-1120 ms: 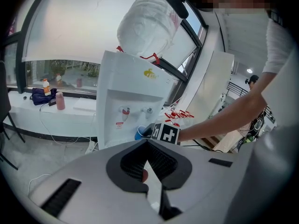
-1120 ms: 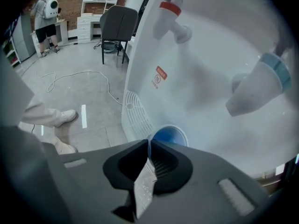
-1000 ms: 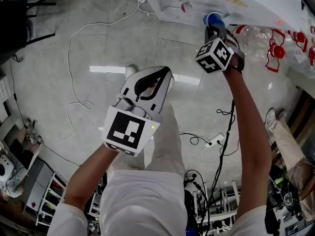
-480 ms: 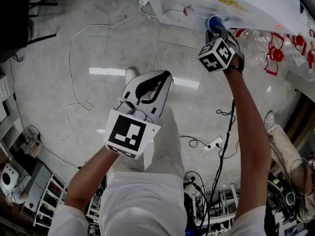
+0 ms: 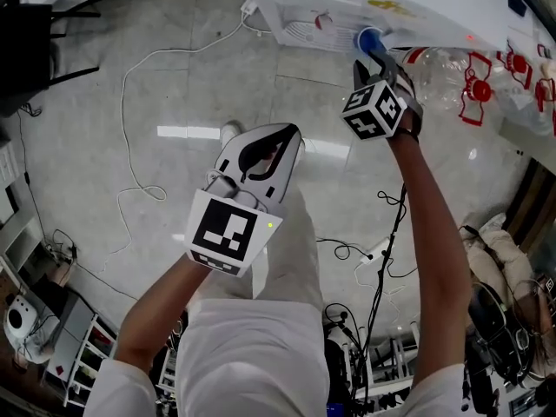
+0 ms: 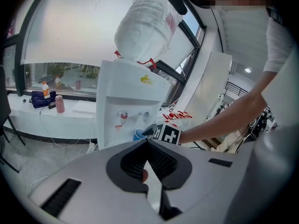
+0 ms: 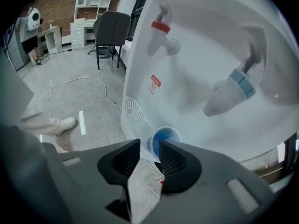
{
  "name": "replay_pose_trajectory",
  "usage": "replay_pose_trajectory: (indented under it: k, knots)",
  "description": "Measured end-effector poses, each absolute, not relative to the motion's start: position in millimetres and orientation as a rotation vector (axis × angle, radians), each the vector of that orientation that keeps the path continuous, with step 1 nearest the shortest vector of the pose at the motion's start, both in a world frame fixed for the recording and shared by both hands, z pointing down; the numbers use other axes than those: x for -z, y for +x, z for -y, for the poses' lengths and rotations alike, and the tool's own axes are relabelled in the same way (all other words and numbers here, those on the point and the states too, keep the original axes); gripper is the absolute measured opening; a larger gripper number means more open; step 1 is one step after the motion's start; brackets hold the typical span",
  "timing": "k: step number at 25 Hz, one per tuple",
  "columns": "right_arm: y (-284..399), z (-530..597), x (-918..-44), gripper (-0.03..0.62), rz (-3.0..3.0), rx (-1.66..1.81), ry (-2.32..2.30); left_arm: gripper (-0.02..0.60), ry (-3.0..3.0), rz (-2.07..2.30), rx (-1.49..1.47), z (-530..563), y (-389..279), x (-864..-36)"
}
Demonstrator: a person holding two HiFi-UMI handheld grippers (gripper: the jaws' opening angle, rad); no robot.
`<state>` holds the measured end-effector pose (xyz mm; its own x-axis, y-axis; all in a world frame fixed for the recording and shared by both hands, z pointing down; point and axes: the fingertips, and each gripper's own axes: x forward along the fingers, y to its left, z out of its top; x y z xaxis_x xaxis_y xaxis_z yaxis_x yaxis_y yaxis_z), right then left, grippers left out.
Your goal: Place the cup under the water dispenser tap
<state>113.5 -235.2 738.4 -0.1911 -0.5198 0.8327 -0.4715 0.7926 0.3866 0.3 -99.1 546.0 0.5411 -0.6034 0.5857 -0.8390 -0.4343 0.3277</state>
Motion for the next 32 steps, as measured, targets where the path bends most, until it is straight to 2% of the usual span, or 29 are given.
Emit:
replay_pose_trajectory:
  k: [4,15,32]
  knots:
    - [107.6,224.6,-719.3,0.135,1.851,0.041,0.777,0.002,2.202,1.154,-0.525,99.0,-3.5,-532.7]
    - [84.3,195.5,-645.9,0.012,1.957,0.01,0.838,0.002,2.218,1.157,-0.528,92.0,-19.7,-500.5]
    - [55.8,145.4,-490.5,0.011,2.216,-0.102,1.0,0.002,2.21,1.214,-0.476,72.3,-42.4,-443.3]
